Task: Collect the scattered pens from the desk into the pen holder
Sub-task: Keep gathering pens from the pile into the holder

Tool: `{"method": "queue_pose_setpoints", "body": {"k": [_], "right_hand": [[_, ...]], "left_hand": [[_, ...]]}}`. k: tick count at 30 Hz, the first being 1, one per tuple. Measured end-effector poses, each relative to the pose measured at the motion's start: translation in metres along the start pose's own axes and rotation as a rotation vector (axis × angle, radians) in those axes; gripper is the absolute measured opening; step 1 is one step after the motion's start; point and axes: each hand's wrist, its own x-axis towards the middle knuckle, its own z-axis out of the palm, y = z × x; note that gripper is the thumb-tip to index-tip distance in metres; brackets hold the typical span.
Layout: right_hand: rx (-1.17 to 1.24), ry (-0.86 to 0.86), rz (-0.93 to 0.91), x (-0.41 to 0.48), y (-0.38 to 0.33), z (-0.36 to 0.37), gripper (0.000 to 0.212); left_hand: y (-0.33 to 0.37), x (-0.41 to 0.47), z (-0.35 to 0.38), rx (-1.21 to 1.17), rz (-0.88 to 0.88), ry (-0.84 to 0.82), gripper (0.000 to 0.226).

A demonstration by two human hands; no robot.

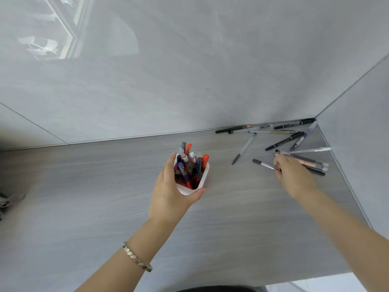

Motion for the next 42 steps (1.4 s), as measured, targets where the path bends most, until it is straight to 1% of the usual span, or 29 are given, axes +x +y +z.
{"method": "queue_pose_setpoints", "body": {"k": [2, 3, 4, 5, 6, 9, 10, 11, 12, 14, 16, 17, 18, 21, 24, 26, 30, 32, 35, 36, 39, 42], "right_hand": [[-0.026, -0.042, -0.076, -0.001, 0.003, 0.001, 0.026], [-0.011, -0.055, -0.097, -0.003, 0.001, -0.001, 0.026], [0.031, -0.053, -0.107, -0.006, -0.002, -0.003, 0.020], [0.120, -0.043, -0.100, -0.009, -0.003, -0.004, 0.016], [0.245, -0.032, -0.076, -0.011, -0.006, -0.006, 0.018], [0.629, -0.008, 0.011, -0.018, -0.022, -0.023, 0.037], [0.755, -0.023, 0.041, -0.018, -0.027, -0.028, 0.041], [0.814, -0.047, 0.078, -0.017, -0.033, -0.031, 0.041], [0.833, -0.052, 0.118, -0.015, -0.039, -0.034, 0.035], [0.757, -0.008, 0.214, -0.007, -0.052, -0.037, 0.019], [0.746, 0.037, 0.302, 0.006, -0.062, -0.040, 0.043], [0.766, 0.032, 0.338, 0.014, -0.067, -0.041, 0.050], [0.785, 0.031, 0.360, 0.021, -0.073, -0.043, 0.051], [0.821, 0.055, 0.445, 0.050, -0.078, -0.028, 0.044], [0.643, 0.025, 0.500, 0.065, -0.083, -0.009, 0.047], [0.566, 0.008, 0.534, 0.065, -0.087, -0.003, 0.050], [0.565, 0.019, 0.548, 0.063, -0.091, 0.005, 0.044], [0.641, 0.011, 0.498, 0.057, -0.095, 0.002, 0.040], [0.688, 0.031, 0.278, 0.034, -0.107, -0.019, 0.030], [0.740, 0.034, 0.205, 0.022, -0.114, -0.031, 0.026], [1.020, 0.099, -0.014, -0.020, -0.134, -0.062, 0.024], [1.415, 0.199, -0.250, -0.048, -0.157, -0.075, 0.020]], "left_hand": [[0.000, 0.000, 0.000, 0.014, 0.006, -0.004, 0.098], [0.000, 0.000, -0.001, 0.017, 0.005, -0.007, 0.098], [0.001, -0.001, -0.001, 0.017, 0.002, -0.012, 0.098], [0.001, -0.001, -0.001, 0.014, 0.000, -0.017, 0.098], [0.002, -0.001, -0.002, 0.012, -0.002, -0.022, 0.097], [0.002, -0.001, -0.003, 0.013, -0.006, -0.030, 0.097], [0.003, -0.001, -0.003, 0.013, -0.009, -0.033, 0.097], [0.003, -0.001, -0.003, 0.012, -0.013, -0.036, 0.097], [0.003, -0.001, -0.003, 0.014, -0.018, -0.037, 0.098], [0.003, 0.000, -0.003, 0.020, -0.020, -0.035, 0.098], [0.004, 0.000, -0.004, 0.033, -0.014, -0.037, 0.098], [0.004, 0.000, -0.004, 0.038, -0.010, -0.040, 0.098], [0.004, 0.000, -0.004, 0.040, -0.007, -0.041, 0.098], [0.004, 0.001, -0.004, 0.039, -0.001, -0.042, 0.097], [0.003, 0.001, -0.004, 0.032, -0.003, -0.043, 0.098], [0.002, 0.002, -0.004, 0.030, 0.004, -0.046, 0.098], [0.001, 0.003, -0.004, 0.022, 0.006, -0.048, 0.098], [0.000, 0.003, -0.004, 0.022, 0.009, -0.050, 0.097], [0.000, 0.004, -0.004, 0.022, 0.016, -0.043, 0.097], [0.000, 0.004, -0.004, 0.023, 0.018, -0.043, 0.097], [0.000, 0.004, -0.004, 0.028, 0.010, -0.051, 0.097], [0.000, 0.004, -0.004, 0.022, 0.010, -0.049, 0.097]]}}
